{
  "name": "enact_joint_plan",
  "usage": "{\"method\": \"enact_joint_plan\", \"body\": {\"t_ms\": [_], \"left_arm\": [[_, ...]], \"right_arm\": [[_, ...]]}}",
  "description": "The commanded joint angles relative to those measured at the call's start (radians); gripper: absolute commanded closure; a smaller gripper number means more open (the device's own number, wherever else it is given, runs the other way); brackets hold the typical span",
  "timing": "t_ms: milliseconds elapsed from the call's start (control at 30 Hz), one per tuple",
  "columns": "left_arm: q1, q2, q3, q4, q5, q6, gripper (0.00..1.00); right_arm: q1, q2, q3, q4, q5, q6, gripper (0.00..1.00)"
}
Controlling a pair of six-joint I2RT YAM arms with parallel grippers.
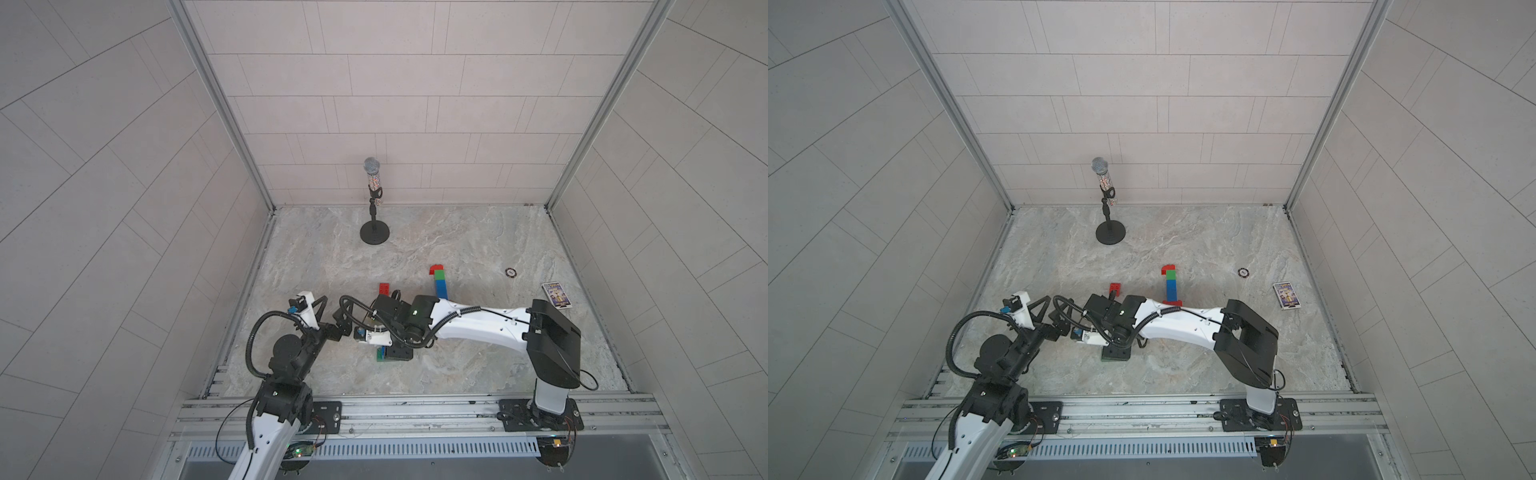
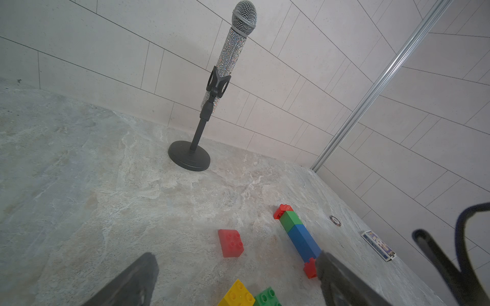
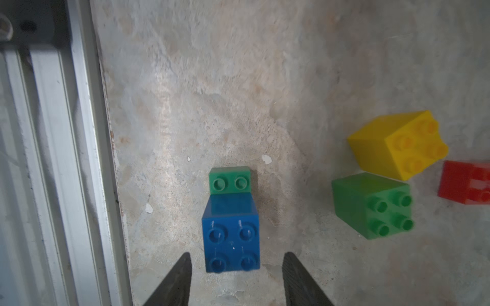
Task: Assemble the number 1 with lego
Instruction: Assemble the lego brick with the lego brick, then pick up the lego brick from the center of the board.
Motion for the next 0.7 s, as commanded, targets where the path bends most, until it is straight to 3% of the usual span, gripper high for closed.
{"method": "enact_joint_plan", "body": {"t_ms": [0,200,367,667], "left_arm": [[0.002,-0.003,-0.02,0.005,-0.004,-0.005,0.0],[0.002,-0.005,-0.02,0.005,-0.005,-0.005,0.0],[0.001,-0.005,-0.02,0.005,-0.006,-0.006,0.0],[0.001,-0.005,-0.021,0.005,-0.003,-0.005,0.0]], "right_arm": [[-0.028,-0.068,0.036,-0.006,-0.044,0.053,0.43],[-0.11,-0.037,0.089,0.038,0.035,0.26,0.45],[-0.161,0.06,0.152,0.036,0.027,0.44,0.46],[-0.161,0.175,0.184,0.046,0.047,0.561,0.46]]}}
